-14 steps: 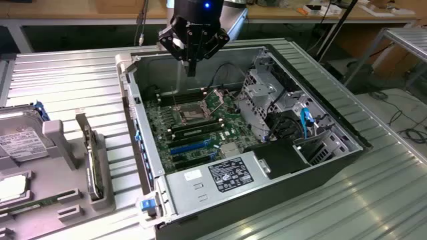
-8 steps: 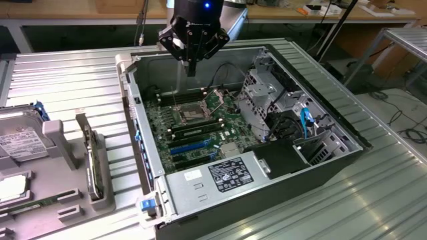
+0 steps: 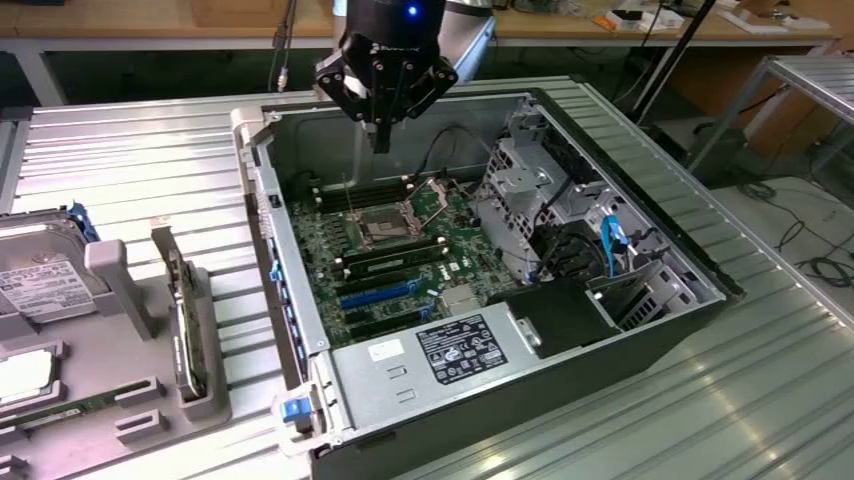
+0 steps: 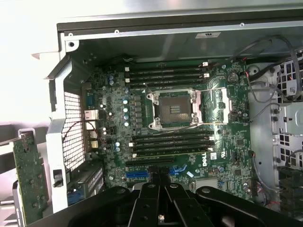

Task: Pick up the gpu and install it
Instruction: 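Reach for the gpu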

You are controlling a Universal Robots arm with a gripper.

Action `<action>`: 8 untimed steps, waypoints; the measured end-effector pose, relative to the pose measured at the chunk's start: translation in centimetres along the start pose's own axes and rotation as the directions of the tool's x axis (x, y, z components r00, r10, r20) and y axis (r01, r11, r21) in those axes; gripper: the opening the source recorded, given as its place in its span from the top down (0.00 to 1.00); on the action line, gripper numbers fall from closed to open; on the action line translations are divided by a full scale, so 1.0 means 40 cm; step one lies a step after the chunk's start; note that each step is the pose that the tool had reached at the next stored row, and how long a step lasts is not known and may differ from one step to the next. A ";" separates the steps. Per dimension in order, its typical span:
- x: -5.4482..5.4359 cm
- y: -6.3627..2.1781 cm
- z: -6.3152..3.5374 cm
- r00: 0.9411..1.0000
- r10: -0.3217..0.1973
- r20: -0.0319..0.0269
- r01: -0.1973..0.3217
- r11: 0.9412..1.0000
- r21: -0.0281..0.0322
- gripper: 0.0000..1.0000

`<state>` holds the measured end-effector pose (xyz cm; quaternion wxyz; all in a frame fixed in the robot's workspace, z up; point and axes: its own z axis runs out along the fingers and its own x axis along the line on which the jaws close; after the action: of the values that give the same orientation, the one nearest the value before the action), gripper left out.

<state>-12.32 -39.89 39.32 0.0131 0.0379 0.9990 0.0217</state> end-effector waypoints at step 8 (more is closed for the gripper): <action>0.024 -0.002 0.002 1.000 0.000 0.000 0.000 1.000 0.000 0.89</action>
<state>-13.27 -39.89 39.22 0.0131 0.0379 0.9990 0.0217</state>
